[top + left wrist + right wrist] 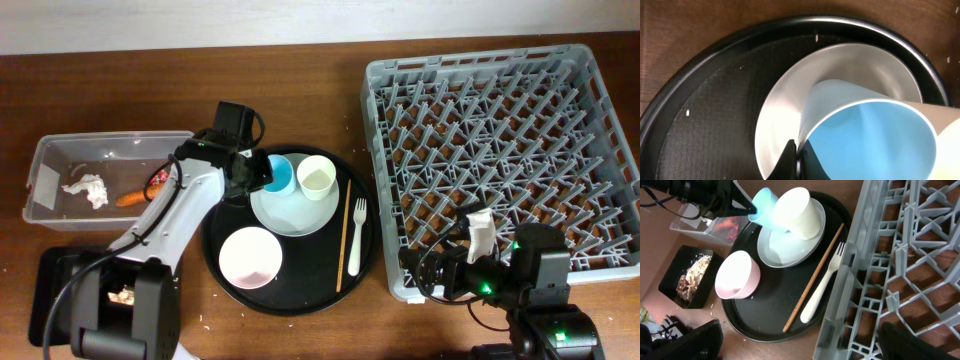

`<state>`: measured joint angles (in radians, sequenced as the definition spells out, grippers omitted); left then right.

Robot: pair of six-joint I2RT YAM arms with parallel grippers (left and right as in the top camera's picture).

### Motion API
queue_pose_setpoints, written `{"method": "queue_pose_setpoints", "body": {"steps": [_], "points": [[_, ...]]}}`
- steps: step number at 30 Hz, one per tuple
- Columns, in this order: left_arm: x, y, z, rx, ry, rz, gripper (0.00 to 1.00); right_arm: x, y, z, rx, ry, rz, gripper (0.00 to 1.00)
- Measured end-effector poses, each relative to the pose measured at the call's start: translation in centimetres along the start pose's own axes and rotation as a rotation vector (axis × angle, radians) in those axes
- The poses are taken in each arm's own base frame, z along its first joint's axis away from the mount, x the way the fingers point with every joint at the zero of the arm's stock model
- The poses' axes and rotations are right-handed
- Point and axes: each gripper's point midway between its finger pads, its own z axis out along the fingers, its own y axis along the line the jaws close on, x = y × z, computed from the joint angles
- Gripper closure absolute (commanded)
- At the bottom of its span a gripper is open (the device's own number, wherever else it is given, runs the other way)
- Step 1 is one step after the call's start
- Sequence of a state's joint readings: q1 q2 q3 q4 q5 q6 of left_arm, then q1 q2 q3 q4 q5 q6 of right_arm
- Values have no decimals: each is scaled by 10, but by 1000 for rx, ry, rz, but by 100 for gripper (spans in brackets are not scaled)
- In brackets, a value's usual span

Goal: Sort waste into correct bins and load items into the dishwasher rack
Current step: 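Lift the blue cup with the left gripper and pass it to the right gripper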

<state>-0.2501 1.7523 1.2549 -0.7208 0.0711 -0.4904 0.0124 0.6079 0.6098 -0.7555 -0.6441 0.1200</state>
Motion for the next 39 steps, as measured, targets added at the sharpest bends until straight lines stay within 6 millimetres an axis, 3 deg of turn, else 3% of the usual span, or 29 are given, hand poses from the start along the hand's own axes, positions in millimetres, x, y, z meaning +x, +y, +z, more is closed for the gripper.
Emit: {"method": "queue_pose_setpoints", "body": {"steps": [2,4,7,8,9,11,13,15,18,22,26,32,39], "points": [[-9,6,-15,-11,0,-25,100,-5,1,0,-2,-17,-13,2],[-26,16,-50,-9,-40,-61,100,-9,2,-2,-3,-31,-24,3],[-58,18,-128,97,-181,-23,100,-29,15,-15,-6,-61,-45,3],[-65,8,-167,221,-245,36,100,-46,27,-28,-12,-88,-67,3],[-64,-1,-193,320,-283,86,100,-55,35,-35,-21,-93,-72,3],[-45,-36,-233,626,-276,236,100,-73,61,-43,-130,-77,-79,3],[-25,-65,-259,889,-232,341,100,-98,98,-42,-384,-79,-147,3],[-10,-83,-280,1065,-204,419,100,-109,119,-43,-592,-76,-211,3],[18,-107,-312,1301,-144,521,100,-111,122,-33,-787,0,-166,3],[41,-126,-323,1400,-82,591,100,-112,117,-24,-852,33,-127,3],[56,-141,-316,1377,-44,637,100,-112,123,-31,-872,22,-157,3],[76,-159,-310,1356,-1,696,100,-107,159,-49,-962,-15,-358,2],[84,-167,-299,1297,6,726,100,-120,181,-59,-1011,-42,-452,8]]}}
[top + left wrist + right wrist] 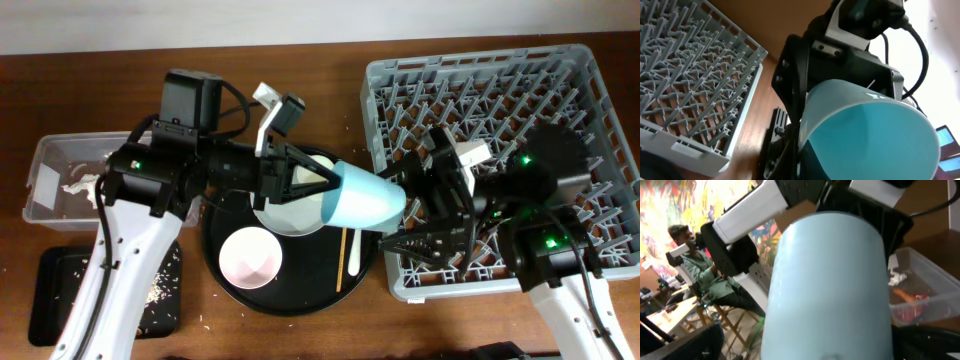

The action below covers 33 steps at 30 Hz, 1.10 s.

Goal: Sort waste into correct bins and load items into the dishwasher rack
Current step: 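Lift the blue cup with the left gripper and pass it to the right gripper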

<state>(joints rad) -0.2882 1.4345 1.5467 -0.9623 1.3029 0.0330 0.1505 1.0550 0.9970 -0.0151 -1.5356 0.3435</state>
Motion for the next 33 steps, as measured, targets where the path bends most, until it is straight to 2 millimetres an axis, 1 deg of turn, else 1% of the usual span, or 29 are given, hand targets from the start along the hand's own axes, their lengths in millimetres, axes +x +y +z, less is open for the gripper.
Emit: {"method": "queue_pose_setpoints", "body": {"steps": [1,2,7,10,11,12,17,18,19,20,21,22,23,26,33], "points": [[0,0,0,1,0,2,100,-1,0,0,1,-1,11,9],[0,0,0,2,0,3,100,-1,-1,0,4,-2,33,14],[-2,-1,1,7,-3,32,100,-2,-2,0,14,-6,67,20],[-4,-2,1,11,-8,59,100,-2,-3,0,19,-8,72,26],[-4,-2,1,12,-8,60,100,-2,-4,0,21,-9,73,32],[-4,-3,1,16,-8,62,100,-2,-4,0,22,-9,73,34],[-6,-5,1,23,-12,77,99,-2,-5,0,28,-12,78,36],[-6,-5,1,23,-12,78,99,-3,-5,0,31,-14,72,40],[-6,-5,1,24,-12,80,98,-4,-6,0,32,-14,68,48],[-6,-5,1,26,-13,84,94,-4,-5,0,32,-15,63,56],[-7,-5,1,27,-15,89,89,-6,-6,-1,36,-17,57,60],[-7,-5,0,26,-18,99,87,-6,-7,-1,40,-20,54,60],[-7,-5,0,23,-17,95,86,-7,-7,-1,42,-21,48,61],[-7,-5,0,24,-16,94,86,-11,-6,-1,45,-25,1,61],[0,-2,0,5,0,36,86,-15,-11,-1,75,-40,-13,61]]}}
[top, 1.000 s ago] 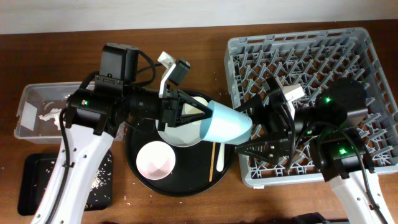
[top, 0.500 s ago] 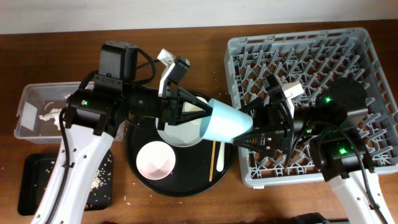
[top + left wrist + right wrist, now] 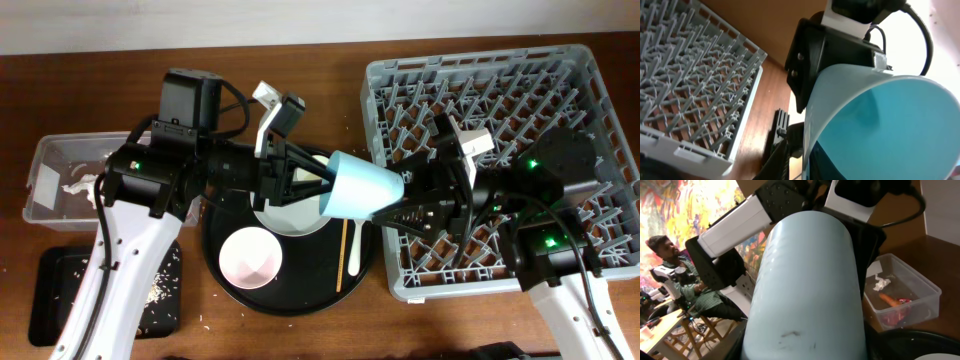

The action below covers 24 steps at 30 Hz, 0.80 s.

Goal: Sort waste into correct bins and load items into the dishwasher rack
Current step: 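Lift the blue cup with the left gripper and pass it to the right gripper, then lower the blue cup upside down into the rack with the right gripper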

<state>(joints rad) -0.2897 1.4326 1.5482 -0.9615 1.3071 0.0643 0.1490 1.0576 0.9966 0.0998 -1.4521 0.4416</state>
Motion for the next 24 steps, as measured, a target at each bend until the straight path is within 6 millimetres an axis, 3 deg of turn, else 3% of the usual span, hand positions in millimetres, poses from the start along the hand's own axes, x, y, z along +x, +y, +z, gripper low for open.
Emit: {"method": "queue_pose_setpoints", "body": {"steps": [6,8,14,20,22,23,24], "points": [[6,4,0,-27,15,-40,87,-3,-3,1,21,-12,-14,60],[6,4,0,-31,17,-41,77,-4,-5,0,31,-17,-14,60],[3,17,-7,-98,1,-25,71,-7,-15,0,77,-38,-11,60],[-10,60,-59,-291,-106,-60,71,-12,-26,-1,130,-65,-19,60],[-14,75,-81,-370,-148,-71,70,-9,-42,-2,194,-78,43,59],[-14,83,-90,-420,-158,-79,56,-7,-56,-5,260,-94,89,55],[-13,89,-94,-454,-158,-84,53,-7,-66,-8,312,-108,110,54]]}}
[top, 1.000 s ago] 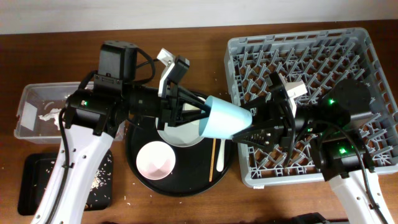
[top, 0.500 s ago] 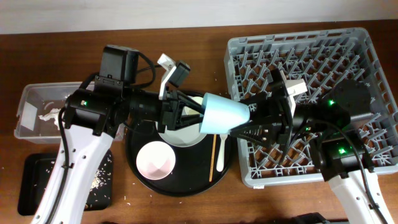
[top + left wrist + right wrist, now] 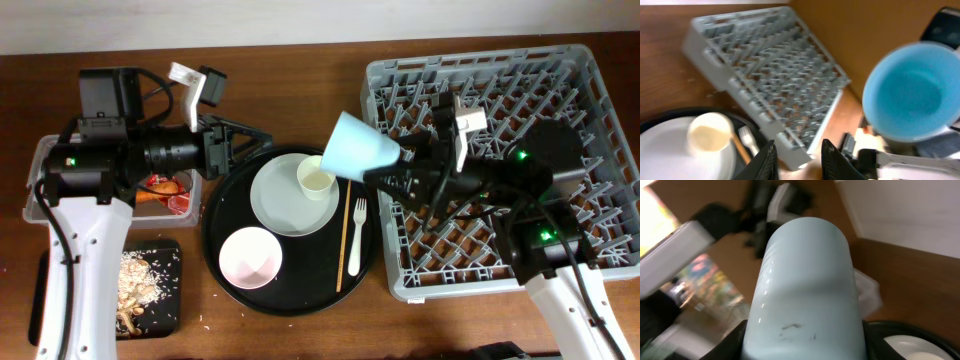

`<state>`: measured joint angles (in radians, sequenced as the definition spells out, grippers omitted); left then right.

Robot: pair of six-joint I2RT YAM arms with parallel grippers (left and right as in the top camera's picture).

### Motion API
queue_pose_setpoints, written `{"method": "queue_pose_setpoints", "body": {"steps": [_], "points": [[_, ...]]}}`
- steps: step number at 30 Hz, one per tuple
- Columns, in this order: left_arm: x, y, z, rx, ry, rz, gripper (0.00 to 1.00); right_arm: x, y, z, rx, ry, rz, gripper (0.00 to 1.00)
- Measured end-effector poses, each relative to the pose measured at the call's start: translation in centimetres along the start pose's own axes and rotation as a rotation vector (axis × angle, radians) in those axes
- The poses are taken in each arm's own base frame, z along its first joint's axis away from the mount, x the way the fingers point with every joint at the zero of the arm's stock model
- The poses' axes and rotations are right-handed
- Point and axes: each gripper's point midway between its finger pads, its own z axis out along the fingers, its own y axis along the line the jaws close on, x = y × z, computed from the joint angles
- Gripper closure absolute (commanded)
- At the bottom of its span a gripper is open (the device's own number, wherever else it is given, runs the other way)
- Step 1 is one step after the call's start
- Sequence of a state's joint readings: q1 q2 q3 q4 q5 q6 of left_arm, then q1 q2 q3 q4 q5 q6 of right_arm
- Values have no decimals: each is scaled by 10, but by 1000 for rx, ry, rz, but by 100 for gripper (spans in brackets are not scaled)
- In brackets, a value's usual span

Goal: Sort waste into correct bins and load items into the dishwasher rack
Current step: 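Lower the blue cup upside down into the rack with the right gripper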

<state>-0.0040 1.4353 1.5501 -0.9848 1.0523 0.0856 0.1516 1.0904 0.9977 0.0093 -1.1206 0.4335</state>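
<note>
A light blue cup [image 3: 358, 150] hangs on its side above the gap between tray and rack, its mouth toward the left. My right gripper [image 3: 398, 172] is shut on the cup's base, and the right wrist view is filled by the cup's wall [image 3: 807, 280]. My left gripper [image 3: 238, 143] stands open and holds nothing, left of the tray; its dark fingers [image 3: 768, 161] frame the cup's mouth [image 3: 910, 90] from afar. The grey dishwasher rack [image 3: 520, 110] lies at the right.
The round black tray [image 3: 225, 215] holds a white plate [image 3: 280, 200] with a cream cup [image 3: 317, 178], a pink bowl [image 3: 250, 257], a white fork [image 3: 356, 235] and a chopstick [image 3: 344, 240]. A clear bin [image 3: 45, 170] with waste and a black bin [image 3: 130, 290] with scraps sit at the left.
My left gripper has let go of the blue cup, opened, and now stands to the left near the clear bin. The right gripper holds the cup alone, slightly higher and nearer the rack.
First my left gripper was shut on the blue cup's rim on the white plate, while the right arm stood low at the rack's front. Then the left held the cup over the tray with the right gripper around its base. Now only the right holds it.
</note>
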Motion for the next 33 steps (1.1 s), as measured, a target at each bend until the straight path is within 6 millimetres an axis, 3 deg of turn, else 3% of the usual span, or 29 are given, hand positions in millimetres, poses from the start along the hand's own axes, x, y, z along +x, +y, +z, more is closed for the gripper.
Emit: {"method": "queue_pose_setpoints", "body": {"steps": [1,6,8,9,11,13,14,15,17,22,28,31,33], "points": [[0,7,0,-38,2,-4,52,0,-7,0,33,-7,18,54],[3,34,-4,-198,17,-13,51,21,-91,-22,509,-21,152,56],[5,39,-5,-226,23,-18,51,32,-112,-37,657,5,175,57],[6,40,-5,-238,27,-22,44,38,-125,-49,764,39,183,57],[9,45,-6,-268,36,-31,39,26,-135,-65,900,101,147,57],[10,52,-8,-306,42,-37,28,5,-136,-71,964,142,122,58],[10,54,-9,-319,43,-39,17,-4,-139,-74,995,170,115,58],[10,55,-9,-327,42,-42,1,-12,-143,-74,1013,192,106,59],[11,57,-10,-341,45,-41,1,-13,-163,-69,1039,253,106,59],[11,58,-11,-348,46,-41,1,26,-218,-65,1104,415,141,59],[12,58,-11,-348,49,-46,1,56,-246,-66,1130,533,166,60],[13,58,-11,-348,50,-47,1,75,-252,-68,1136,595,206,59],[14,58,-11,-348,55,-53,1,77,-254,-72,1157,609,206,59]]}}
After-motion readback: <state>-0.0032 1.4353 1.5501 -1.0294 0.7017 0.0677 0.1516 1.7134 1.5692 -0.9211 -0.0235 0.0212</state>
